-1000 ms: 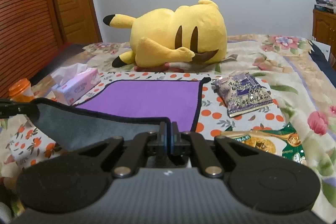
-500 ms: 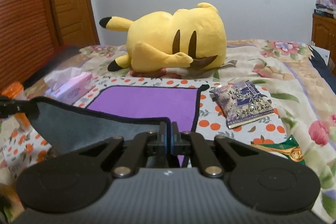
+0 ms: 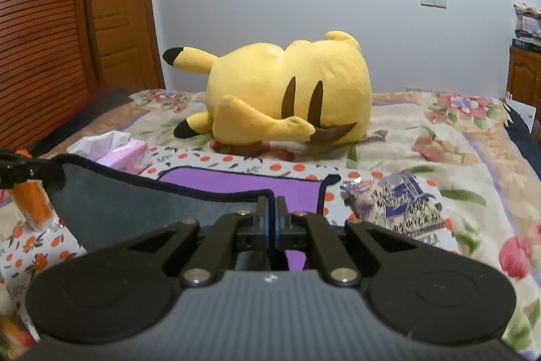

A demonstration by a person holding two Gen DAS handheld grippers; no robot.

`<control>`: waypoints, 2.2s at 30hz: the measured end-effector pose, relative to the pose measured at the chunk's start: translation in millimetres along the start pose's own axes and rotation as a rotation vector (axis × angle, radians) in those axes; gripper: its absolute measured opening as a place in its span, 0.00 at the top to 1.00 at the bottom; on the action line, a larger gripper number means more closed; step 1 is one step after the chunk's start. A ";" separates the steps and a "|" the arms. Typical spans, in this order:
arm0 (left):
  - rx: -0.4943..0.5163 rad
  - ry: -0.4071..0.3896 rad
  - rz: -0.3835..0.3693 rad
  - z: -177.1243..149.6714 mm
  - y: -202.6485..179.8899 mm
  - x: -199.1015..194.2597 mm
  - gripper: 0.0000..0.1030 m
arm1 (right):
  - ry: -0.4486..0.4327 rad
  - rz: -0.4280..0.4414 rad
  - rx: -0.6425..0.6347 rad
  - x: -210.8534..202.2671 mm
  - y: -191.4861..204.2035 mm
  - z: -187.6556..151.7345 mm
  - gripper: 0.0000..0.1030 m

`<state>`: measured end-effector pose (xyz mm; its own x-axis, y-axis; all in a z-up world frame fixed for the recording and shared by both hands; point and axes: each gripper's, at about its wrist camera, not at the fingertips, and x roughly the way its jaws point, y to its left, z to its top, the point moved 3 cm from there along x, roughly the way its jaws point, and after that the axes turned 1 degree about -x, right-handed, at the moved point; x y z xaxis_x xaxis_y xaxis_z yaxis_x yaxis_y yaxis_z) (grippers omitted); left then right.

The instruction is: Fold towel

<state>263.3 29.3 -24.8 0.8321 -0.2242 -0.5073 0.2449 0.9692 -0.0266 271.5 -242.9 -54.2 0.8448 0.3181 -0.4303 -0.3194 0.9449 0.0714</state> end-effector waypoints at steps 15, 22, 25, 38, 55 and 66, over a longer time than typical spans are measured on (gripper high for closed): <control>0.022 -0.027 0.002 23.4 -1.7 14.4 0.94 | -0.015 -0.015 -0.018 16.0 -6.6 17.7 0.96; 0.031 -0.049 0.008 39.2 0.3 26.0 0.94 | -0.022 -0.022 -0.032 29.0 -11.7 28.6 0.96; 0.038 -0.059 0.017 45.2 1.6 31.8 0.94 | -0.026 -0.026 -0.043 35.6 -12.8 33.6 0.96; 0.016 -0.099 0.071 51.5 16.2 59.0 0.94 | -0.006 -0.082 -0.104 69.7 -19.3 46.6 0.96; 0.001 -0.051 0.155 34.0 36.5 120.6 0.94 | 0.060 -0.136 -0.123 129.4 -18.3 37.1 0.97; -0.023 0.000 0.192 13.3 51.5 159.5 0.94 | 0.158 -0.189 -0.154 161.5 -12.5 16.0 0.97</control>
<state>415.2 42.1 -95.6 0.8624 -0.0352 -0.5051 0.0703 0.9962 0.0507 418.8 -202.0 -110.1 0.8220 0.1099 -0.5587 -0.2341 0.9597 -0.1557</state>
